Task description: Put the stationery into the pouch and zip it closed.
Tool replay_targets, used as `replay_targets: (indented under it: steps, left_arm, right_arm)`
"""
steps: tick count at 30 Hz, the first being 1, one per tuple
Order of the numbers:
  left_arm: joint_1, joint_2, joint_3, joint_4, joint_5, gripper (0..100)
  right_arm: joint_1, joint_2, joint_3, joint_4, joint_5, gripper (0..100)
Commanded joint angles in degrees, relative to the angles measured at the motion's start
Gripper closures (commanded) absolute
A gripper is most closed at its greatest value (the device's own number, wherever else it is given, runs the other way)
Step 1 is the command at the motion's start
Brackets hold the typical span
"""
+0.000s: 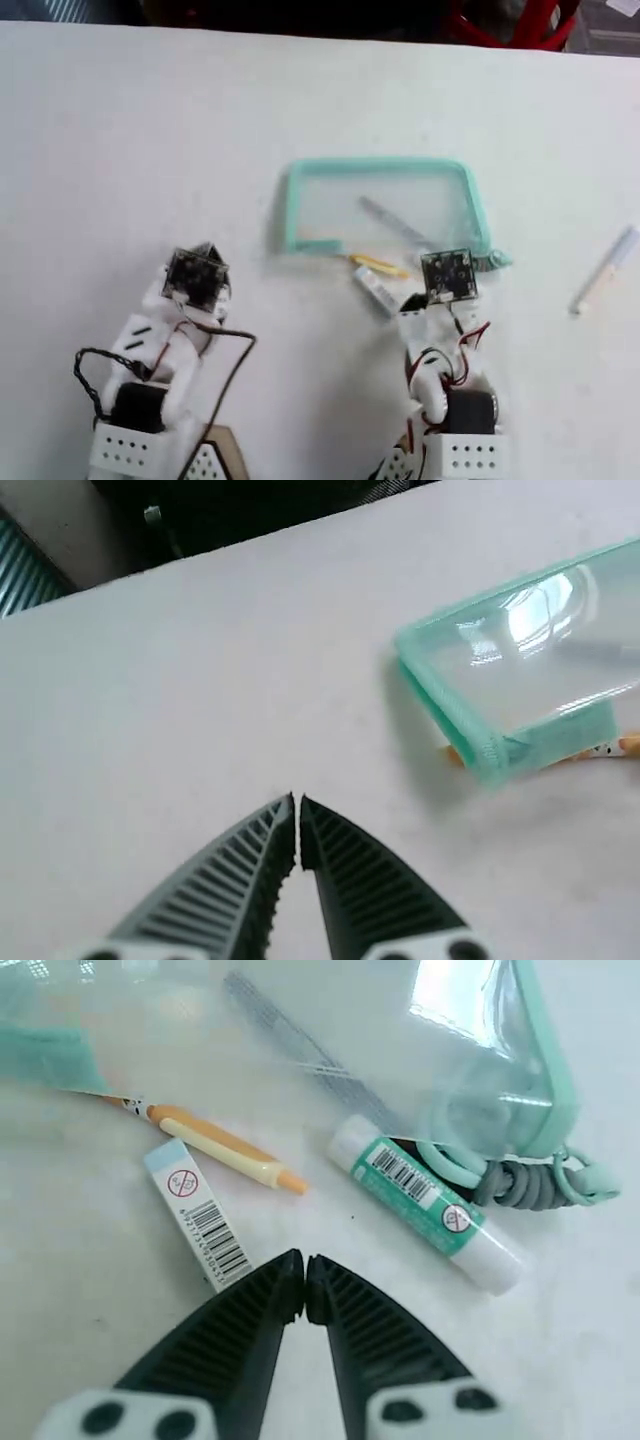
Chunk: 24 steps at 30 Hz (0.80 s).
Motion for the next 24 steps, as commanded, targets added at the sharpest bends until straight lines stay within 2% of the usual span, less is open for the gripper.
replay_targets:
  steps: [1, 7, 10, 16, 21, 24]
  left_arm:
    - [0.22, -0.48, -0.09, 0.62, -3.69, 97]
    - [0.75, -0.48, -0.09, 4.92, -1.41, 97]
    - [-0.75, -0.48, -0.09, 4.92, 0.88, 97]
    - [-3.3, -0.48, -0.09, 4.92, 0.97, 97]
    - [0.04, -0.48, -0.09, 5.01, 1.05, 97]
    - [3.21, -0.48, -0.09, 5.45, 1.05, 97]
  right_arm:
    - [2.68, -0.48, 0.44, -1.01, 4.4, 98.1]
    - [4.97, -0.48, 0.44, -1.1, 19.78, 98.1]
    - [5.32, -0.48, 0.44, -1.01, 18.99, 98.1]
    - [7.34, -0.48, -2.02, -0.92, 19.08, 98.1]
    - [12.09, -0.48, -2.64, -1.98, 18.9, 98.1]
    - [17.54, -0.48, -2.64, -3.82, 19.25, 98.1]
